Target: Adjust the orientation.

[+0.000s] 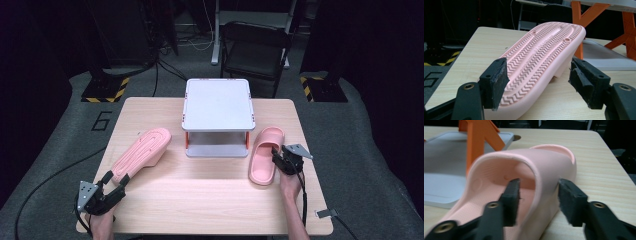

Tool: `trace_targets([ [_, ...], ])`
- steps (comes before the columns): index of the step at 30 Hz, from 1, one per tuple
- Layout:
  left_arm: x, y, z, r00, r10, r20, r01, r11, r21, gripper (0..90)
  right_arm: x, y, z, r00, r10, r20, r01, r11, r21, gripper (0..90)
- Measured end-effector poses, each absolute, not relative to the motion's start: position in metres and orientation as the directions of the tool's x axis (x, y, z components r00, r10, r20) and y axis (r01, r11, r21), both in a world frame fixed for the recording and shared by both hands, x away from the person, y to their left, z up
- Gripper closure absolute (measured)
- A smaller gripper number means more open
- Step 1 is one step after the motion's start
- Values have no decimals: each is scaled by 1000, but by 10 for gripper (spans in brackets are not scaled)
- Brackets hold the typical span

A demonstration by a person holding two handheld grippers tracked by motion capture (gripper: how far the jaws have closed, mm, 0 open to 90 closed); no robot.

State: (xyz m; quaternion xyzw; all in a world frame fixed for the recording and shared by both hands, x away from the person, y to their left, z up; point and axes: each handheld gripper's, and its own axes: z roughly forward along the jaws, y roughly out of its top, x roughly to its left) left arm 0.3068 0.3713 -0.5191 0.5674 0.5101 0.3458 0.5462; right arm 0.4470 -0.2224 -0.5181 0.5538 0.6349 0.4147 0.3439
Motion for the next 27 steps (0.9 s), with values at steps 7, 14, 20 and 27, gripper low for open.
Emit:
trace_targets([
  [7, 307, 373, -520, 237, 957, -169, 203, 122, 972, 311, 438, -231, -514, -151, 989, 1, 433, 66, 899, 823],
  [14, 307, 372, -519, 239, 957, -166, 199, 119, 973, 312, 402, -237, -515, -227, 974, -9, 422, 107, 900, 823],
  [20, 307, 372, -520, 237, 955, -176, 200, 129, 971, 314, 382, -239, -516, -282, 959, -37, 397, 151, 905, 813],
  [27, 307, 373, -520, 234, 955, -181, 206, 133, 969, 315, 374, -241, -517, -299, 954, -27, 396, 150, 906, 810],
])
